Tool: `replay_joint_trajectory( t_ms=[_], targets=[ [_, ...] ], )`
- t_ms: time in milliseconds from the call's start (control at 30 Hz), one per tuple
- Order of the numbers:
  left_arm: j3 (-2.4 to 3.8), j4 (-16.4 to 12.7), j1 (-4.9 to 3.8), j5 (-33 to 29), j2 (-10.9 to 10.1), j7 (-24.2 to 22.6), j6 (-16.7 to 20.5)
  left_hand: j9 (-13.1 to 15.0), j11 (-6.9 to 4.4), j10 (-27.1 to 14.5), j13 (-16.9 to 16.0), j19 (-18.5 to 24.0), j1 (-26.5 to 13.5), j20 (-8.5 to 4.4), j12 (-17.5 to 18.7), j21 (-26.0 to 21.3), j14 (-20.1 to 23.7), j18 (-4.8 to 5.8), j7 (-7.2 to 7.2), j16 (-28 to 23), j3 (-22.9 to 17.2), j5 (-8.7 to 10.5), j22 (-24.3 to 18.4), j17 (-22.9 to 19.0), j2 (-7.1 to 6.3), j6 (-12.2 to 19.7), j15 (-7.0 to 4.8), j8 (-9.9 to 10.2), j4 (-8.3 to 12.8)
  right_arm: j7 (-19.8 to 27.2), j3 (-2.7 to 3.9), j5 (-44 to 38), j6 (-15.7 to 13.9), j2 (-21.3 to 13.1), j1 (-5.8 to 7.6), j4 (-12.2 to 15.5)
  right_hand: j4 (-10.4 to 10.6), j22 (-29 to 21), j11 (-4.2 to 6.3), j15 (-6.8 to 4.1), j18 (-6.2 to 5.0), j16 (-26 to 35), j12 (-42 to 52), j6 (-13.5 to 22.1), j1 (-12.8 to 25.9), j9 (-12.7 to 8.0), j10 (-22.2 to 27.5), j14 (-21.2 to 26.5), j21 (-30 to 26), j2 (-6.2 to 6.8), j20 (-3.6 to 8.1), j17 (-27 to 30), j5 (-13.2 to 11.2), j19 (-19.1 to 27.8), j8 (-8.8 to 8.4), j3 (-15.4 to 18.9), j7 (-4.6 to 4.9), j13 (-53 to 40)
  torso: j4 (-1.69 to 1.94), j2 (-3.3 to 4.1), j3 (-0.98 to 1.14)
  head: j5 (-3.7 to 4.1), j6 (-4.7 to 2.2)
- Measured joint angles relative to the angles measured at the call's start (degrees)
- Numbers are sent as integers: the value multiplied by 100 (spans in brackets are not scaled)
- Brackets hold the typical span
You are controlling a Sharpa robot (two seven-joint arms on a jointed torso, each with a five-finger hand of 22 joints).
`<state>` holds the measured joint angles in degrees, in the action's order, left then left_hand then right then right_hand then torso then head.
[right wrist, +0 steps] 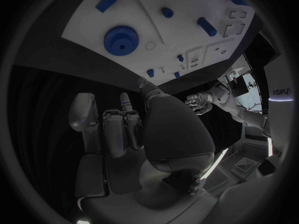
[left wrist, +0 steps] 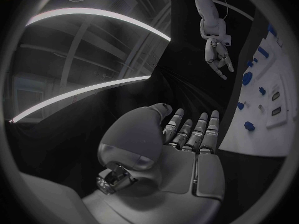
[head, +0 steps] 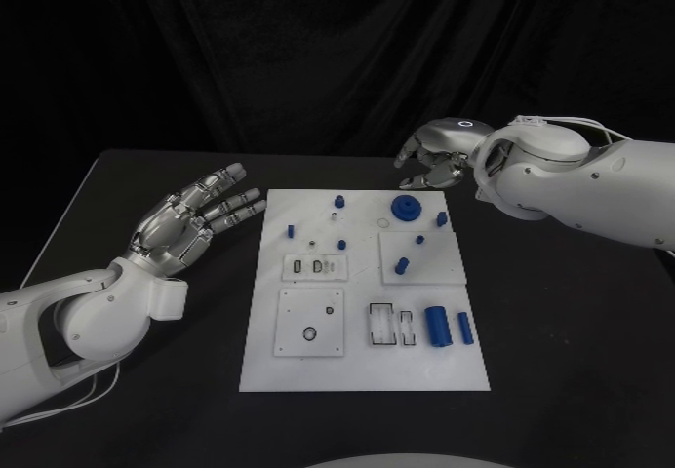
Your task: Assemble the parts on the task board
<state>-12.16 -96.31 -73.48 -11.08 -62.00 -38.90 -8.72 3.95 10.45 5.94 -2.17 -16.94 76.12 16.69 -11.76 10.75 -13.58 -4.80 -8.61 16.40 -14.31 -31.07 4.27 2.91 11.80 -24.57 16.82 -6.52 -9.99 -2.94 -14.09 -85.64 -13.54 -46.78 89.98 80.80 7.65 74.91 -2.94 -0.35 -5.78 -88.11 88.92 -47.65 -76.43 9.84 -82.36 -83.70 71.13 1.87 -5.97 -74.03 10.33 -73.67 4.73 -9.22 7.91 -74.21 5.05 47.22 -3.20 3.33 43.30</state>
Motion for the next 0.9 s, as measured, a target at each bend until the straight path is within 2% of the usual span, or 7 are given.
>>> replay_joint_trajectory(
  t_ms=[33, 67, 167, 200, 300, 433, 900],
  targets=[
    [0, 2, 0, -1, 1, 0, 0, 0, 3, 3, 0, 0, 0, 0, 0, 0, -7, 0, 0, 0, -11, 0, 0, 3, 0, 0, 6, 0, 11, -27, 0, 16, 6, -40, -20, 8, 55, 4, -2, 0, 6, -104, 61, -8, 83, -3, -93, 0, 148, 16, 1, -55, 0, -127, 0, 48, -9, -47, -2, 0, 0, 5, -5],
    [0, 5, 0, -2, 1, 0, -1, 0, 3, 3, 0, 0, 0, 0, 0, 0, -7, 0, 0, 0, -11, 0, 0, 3, 0, 0, 7, 0, 11, -56, 0, 29, 12, -72, -45, 12, 102, 4, 13, 0, 91, -159, 92, -8, 136, -13, -136, 0, 301, 33, 5, -84, -9, -260, 0, 95, -9, -68, -3, -1, 0, 8, -9],
    [0, 13, 0, -6, 3, 0, -2, 0, 3, 3, -7, 0, 0, 0, -21, 0, -7, 0, 0, 0, -27, 0, 0, 3, 0, 0, 7, 0, -4, -152, -15, 37, 36, -138, -132, -4, 156, 3, 7, -21, 105, -175, 93, -28, 229, -31, -139, -20, 565, 56, 21, -92, -39, -498, -15, 149, -30, -75, -8, -5, 1, 12, -16],
    [0, 16, 0, -7, 6, 0, -3, 0, 3, 3, -7, 0, 0, 0, -21, 0, -7, 0, 0, 0, -27, 0, 0, 3, 0, 0, 7, 0, -4, -187, -17, 36, 47, -144, -158, -22, 170, 3, 7, -21, 179, -175, 93, -28, 234, -41, -139, -20, 608, 61, 29, -92, -39, -534, -37, 164, -30, -75, -9, -7, 1, 12, -19],
    [0, 26, 0, -11, 12, 0, -5, 0, 27, 27, -7, 0, 0, 0, -21, 0, -7, 0, 0, 24, -27, 0, 0, 3, 0, 0, 7, 0, -4, -257, -17, 24, 69, -137, -199, -65, 176, 3, 20, -21, 181, -175, 93, -21, 234, -62, -151, -20, 624, 61, 33, -92, -63, -538, -70, 169, -36, -74, -12, -8, 2, 13, -24],
    [0, 37, 1, -14, 23, 0, -11, -1, 30, 30, -7, 0, 0, 0, -21, 0, -6, 0, 0, 24, -27, 0, 0, 3, 0, 0, 7, 0, -5, -328, -14, -7, 104, -89, -262, -123, 192, 3, 27, -21, 181, -175, 93, 237, 256, -160, -159, -20, 639, 39, 54, -92, -85, -559, -103, 185, -68, -74, -12, -11, 3, 19, -25],
    [0, 89, 2, -21, 57, 0, -58, -1, 48, 49, -11, 0, -23, 0, -49, 0, -6, 0, 0, 23, -43, 0, 0, 2, 23, 0, 7, 0, 11, -374, -13, -79, 216, 71, -466, -280, 175, 2, 27, -41, 180, -175, 93, 176, 256, -165, -158, -40, 675, 39, 54, -91, -85, -599, -78, 202, -52, -73, -4, -12, 0, 31, -22]
  ],
)
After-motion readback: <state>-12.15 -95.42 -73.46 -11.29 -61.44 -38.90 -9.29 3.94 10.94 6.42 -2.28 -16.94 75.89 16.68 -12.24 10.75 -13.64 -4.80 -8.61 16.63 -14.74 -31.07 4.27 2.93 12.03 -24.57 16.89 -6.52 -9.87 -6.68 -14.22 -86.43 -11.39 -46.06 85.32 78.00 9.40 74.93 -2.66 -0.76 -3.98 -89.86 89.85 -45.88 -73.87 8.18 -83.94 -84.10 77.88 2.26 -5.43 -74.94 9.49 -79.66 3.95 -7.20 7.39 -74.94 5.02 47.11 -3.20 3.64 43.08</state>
